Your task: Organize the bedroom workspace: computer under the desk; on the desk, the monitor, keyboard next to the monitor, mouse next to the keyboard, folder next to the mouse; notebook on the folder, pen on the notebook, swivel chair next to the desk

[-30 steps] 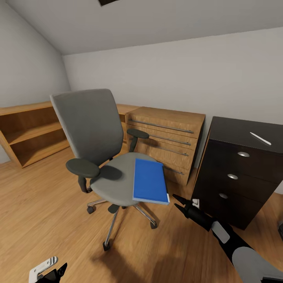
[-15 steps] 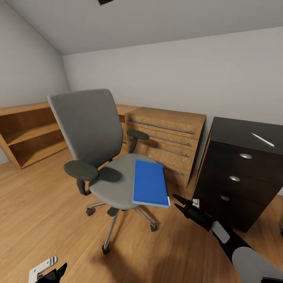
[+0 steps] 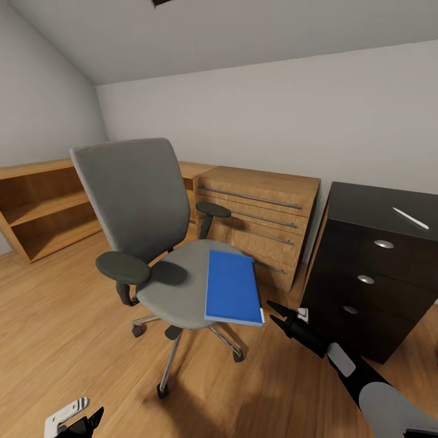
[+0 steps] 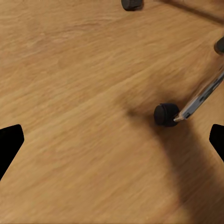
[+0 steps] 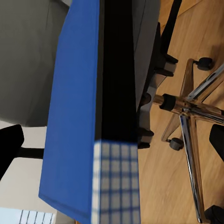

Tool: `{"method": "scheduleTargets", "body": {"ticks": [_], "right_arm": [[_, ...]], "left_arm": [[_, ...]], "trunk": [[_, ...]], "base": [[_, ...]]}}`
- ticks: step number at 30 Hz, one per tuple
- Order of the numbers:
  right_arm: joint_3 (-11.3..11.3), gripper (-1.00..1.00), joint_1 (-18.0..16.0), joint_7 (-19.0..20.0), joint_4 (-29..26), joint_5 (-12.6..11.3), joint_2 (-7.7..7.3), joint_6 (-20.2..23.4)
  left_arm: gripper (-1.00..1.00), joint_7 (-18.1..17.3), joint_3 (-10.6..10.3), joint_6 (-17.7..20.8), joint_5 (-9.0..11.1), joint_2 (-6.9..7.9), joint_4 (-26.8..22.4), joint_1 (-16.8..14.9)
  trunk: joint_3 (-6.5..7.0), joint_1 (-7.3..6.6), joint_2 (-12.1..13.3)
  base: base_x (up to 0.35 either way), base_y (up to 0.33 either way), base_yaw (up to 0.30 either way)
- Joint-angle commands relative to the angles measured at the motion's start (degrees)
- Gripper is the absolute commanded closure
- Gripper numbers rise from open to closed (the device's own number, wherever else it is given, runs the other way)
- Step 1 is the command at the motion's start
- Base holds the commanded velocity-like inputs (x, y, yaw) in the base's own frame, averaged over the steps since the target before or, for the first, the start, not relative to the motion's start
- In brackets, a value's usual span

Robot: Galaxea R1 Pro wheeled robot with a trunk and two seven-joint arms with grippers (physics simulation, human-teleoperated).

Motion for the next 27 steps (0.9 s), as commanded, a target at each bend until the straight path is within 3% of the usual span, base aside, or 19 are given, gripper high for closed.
{"method": "scheduleTargets", "body": {"ticks": [1, 7, 13, 20, 27], "right_arm": [[-0.07, -1.0, -0.02, 0.06, 0.02, -0.32, 0.0, 0.45], [-0.1, -1.0, -0.02, 0.06, 0.03, -0.31, 0.0, 0.45], [-0.04, -1.0, -0.02, 0.06, 0.08, -0.31, 0.01, 0.45], [-0.03, -1.0, -0.02, 0.06, 0.07, -0.31, 0.01, 0.45], [-0.02, -1.0, -0.02, 0.06, 0.06, -0.31, 0.05, 0.45]], "left_arm": [[-1.0, -0.16, 0.09, 0.37, 0.36, -0.01, -0.08, 0.0], [-1.0, -0.22, 0.43, 0.4, 0.58, 0.04, -0.13, 0.0], [-1.0, -0.23, 2.18, 0.45, 2.35, 0.01, -0.16, 0.0], [-1.0, -0.23, 3.02, 0.48, 3.55, -0.01, -0.16, 0.0], [-1.0, -0.22, 3.26, 0.45, 3.82, -0.01, -0.17, 0.0]], "trunk": [[-0.04, -0.01, -0.02], [-0.04, -0.01, -0.02], [-0.04, -0.01, -0.02], [-1.59, 0.17, -0.11], [-1.59, 0.17, -0.11]], "base": [[0.006, 0.0, 0.0], [0.002, 0.0, 0.0], [0.0, 0.0, 0.0], [0.0, 0.0, 0.0], [0.0, 0.0, 0.0]]}}
